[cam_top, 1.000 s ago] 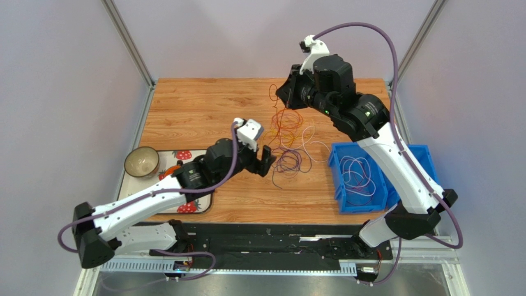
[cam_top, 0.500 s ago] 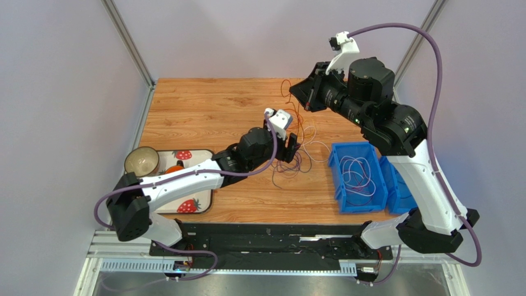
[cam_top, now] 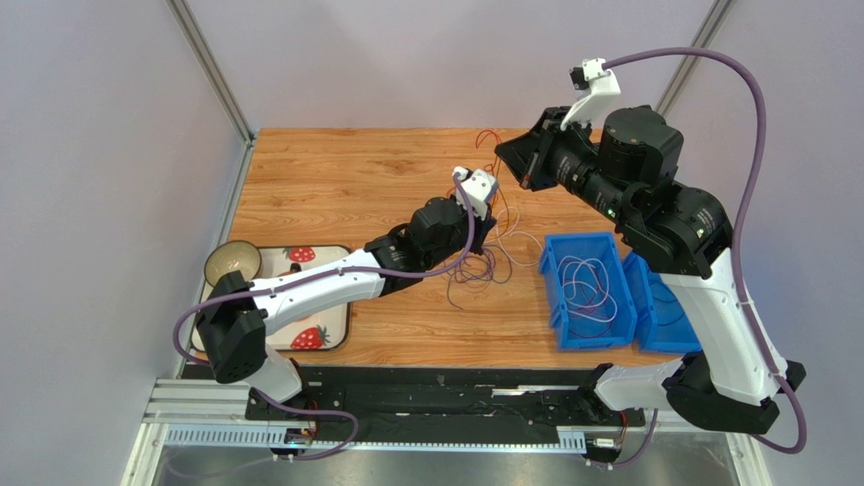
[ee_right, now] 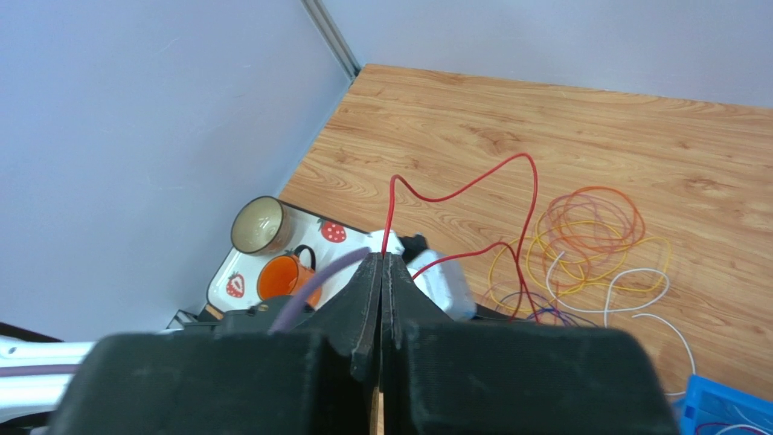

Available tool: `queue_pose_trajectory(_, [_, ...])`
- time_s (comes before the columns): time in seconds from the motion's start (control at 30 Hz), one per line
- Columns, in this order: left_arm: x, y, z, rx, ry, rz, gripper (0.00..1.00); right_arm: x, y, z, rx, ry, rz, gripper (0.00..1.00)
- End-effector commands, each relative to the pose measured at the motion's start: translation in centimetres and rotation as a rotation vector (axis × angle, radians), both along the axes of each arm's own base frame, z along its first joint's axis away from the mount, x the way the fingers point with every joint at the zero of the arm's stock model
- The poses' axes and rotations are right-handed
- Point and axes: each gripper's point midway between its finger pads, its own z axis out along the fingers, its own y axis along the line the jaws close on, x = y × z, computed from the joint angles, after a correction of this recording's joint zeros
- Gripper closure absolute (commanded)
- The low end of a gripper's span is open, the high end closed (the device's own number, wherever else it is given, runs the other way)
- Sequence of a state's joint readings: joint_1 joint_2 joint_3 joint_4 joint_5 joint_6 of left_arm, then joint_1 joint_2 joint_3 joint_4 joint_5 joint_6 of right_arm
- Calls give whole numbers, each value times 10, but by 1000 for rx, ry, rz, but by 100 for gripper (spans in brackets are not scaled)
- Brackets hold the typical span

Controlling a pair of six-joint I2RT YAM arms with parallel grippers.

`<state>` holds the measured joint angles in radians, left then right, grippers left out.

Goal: Untangle the cables

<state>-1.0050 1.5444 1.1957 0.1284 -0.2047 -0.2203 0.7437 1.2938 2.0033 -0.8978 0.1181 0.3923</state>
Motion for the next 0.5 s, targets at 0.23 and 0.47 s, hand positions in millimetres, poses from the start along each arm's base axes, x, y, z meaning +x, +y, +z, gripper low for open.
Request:
queue_pose_trajectory(0.23, [-50,21,150,-203,-132,-116,100,-14,-42,16,4,-77,-105,100])
queue_pose_trajectory(0.47, [-67,24,191,-272,-159,-174,100,-21,-49,9,0,-67,-113,100])
